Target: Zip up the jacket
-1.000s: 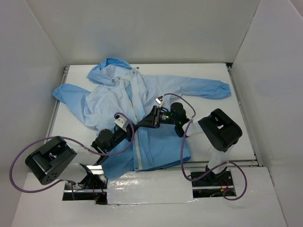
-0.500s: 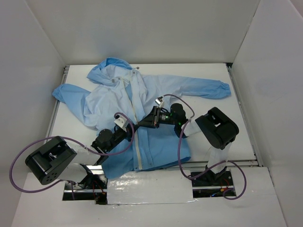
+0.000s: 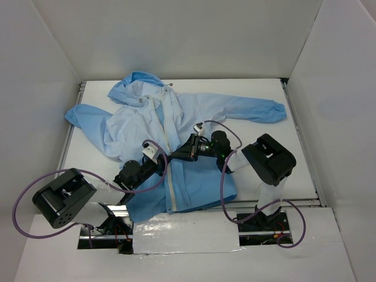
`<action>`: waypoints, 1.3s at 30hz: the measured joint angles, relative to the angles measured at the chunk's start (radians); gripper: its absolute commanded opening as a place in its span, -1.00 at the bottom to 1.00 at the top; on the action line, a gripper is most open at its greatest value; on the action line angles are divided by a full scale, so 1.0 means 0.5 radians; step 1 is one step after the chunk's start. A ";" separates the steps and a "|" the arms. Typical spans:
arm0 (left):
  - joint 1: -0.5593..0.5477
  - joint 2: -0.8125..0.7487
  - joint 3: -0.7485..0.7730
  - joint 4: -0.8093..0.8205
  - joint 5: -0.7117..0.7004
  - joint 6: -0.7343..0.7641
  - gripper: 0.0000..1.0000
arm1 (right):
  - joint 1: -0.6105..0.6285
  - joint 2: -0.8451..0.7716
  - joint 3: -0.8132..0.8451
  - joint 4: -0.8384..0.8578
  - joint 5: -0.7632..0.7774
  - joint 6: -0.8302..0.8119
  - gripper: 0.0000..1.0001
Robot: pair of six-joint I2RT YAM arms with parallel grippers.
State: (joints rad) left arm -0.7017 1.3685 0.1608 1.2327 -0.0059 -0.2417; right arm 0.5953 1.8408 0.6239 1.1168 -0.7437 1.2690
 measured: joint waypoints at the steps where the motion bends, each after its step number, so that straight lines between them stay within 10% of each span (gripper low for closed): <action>1: 0.000 0.004 0.000 0.000 0.001 0.000 -1.00 | 0.003 0.000 -0.010 0.012 0.000 0.019 -0.40; 39: -0.001 -0.011 -0.001 0.024 0.017 -0.001 -1.00 | 0.029 0.098 -0.092 0.341 0.021 0.339 -0.36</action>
State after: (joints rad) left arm -0.7021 1.3632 0.1604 1.2449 0.0025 -0.2420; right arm 0.6098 1.8900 0.5777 1.2873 -0.7330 1.4384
